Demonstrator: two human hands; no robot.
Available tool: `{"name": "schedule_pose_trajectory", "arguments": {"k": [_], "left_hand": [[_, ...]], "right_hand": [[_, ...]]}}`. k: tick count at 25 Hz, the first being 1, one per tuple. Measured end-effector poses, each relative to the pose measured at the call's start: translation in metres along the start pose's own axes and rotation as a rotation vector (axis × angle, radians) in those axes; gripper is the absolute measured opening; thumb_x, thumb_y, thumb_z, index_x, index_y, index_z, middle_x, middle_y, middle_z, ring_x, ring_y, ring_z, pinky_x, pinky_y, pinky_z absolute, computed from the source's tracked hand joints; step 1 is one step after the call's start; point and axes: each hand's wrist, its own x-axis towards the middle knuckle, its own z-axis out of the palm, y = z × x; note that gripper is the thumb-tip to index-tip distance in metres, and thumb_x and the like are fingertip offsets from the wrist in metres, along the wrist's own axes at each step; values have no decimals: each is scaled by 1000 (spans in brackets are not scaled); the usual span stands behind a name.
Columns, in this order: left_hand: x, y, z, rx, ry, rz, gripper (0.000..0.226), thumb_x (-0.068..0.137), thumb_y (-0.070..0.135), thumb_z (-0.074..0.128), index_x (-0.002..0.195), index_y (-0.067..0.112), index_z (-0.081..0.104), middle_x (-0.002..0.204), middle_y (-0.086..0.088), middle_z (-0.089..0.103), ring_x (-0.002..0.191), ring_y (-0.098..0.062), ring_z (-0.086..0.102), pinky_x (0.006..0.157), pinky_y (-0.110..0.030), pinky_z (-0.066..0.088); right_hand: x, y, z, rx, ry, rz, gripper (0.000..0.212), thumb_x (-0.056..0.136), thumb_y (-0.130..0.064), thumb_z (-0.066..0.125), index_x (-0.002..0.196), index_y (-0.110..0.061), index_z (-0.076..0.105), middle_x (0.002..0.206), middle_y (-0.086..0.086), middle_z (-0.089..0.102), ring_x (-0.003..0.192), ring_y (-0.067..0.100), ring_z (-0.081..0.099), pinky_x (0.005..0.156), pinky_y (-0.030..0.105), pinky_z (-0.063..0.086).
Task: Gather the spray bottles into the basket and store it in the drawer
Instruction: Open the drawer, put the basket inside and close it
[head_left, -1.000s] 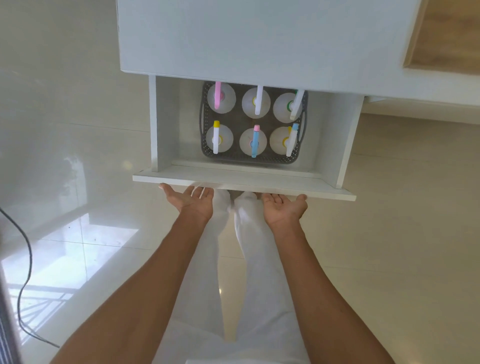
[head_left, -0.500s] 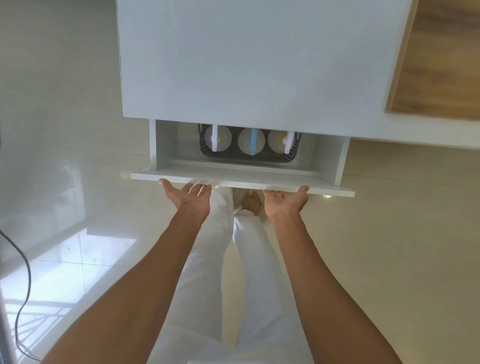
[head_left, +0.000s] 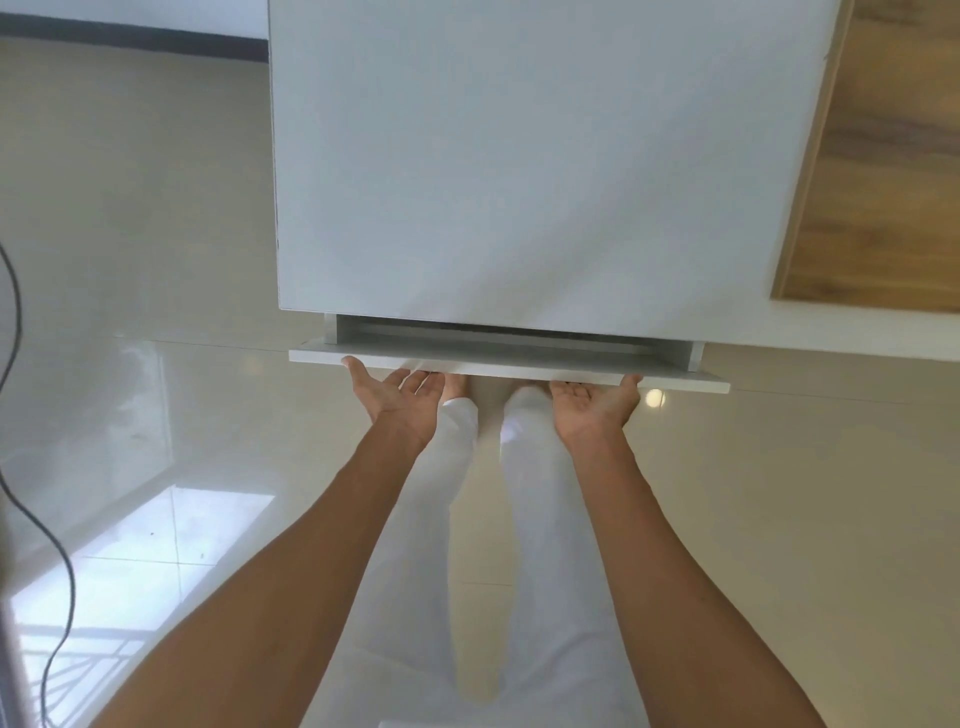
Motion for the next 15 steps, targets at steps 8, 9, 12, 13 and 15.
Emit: {"name": "schedule_pose_trajectory", "arguments": {"k": [8, 9, 12, 13, 15], "left_hand": [[9, 6, 43, 39, -58, 64, 93, 91, 72, 38, 147, -1, 33, 148, -23, 43, 138, -41, 42, 116, -49, 34], [11, 7, 48, 37, -68, 68, 92, 90, 72, 38, 145, -2, 37, 145, -22, 47, 135, -40, 45, 115, -49, 35], [15, 10, 56, 3, -82, 69, 90, 89, 72, 42, 137, -4, 47, 136, -20, 56, 125, -37, 55, 111, -49, 42], [15, 10, 56, 1, -77, 68, 90, 89, 72, 42, 135, -4, 48, 134, -20, 57, 123, -38, 56, 108, -49, 44], [13, 10, 55, 2, -84, 68, 89, 89, 72, 42, 134, -5, 47, 132, -21, 58, 121, -38, 57, 103, -48, 47]], "right_hand": [[5, -17, 48, -21, -65, 4, 78, 103, -60, 42, 149, 3, 39, 152, 19, 45, 144, 31, 44, 124, 43, 33], [6, -18, 53, -17, -70, 0, 72, 103, -60, 42, 142, 0, 46, 148, 18, 50, 141, 31, 48, 122, 44, 35], [6, -20, 63, -38, -58, -8, 64, 103, -58, 43, 138, -6, 51, 147, 17, 52, 140, 32, 50, 122, 47, 35], [5, -19, 63, -36, -59, -12, 61, 103, -58, 43, 135, -7, 53, 147, 17, 52, 140, 32, 50, 122, 48, 35], [5, -20, 61, -26, -71, -4, 57, 103, -58, 43, 126, -7, 55, 145, 17, 54, 138, 32, 51, 122, 48, 36]]}}
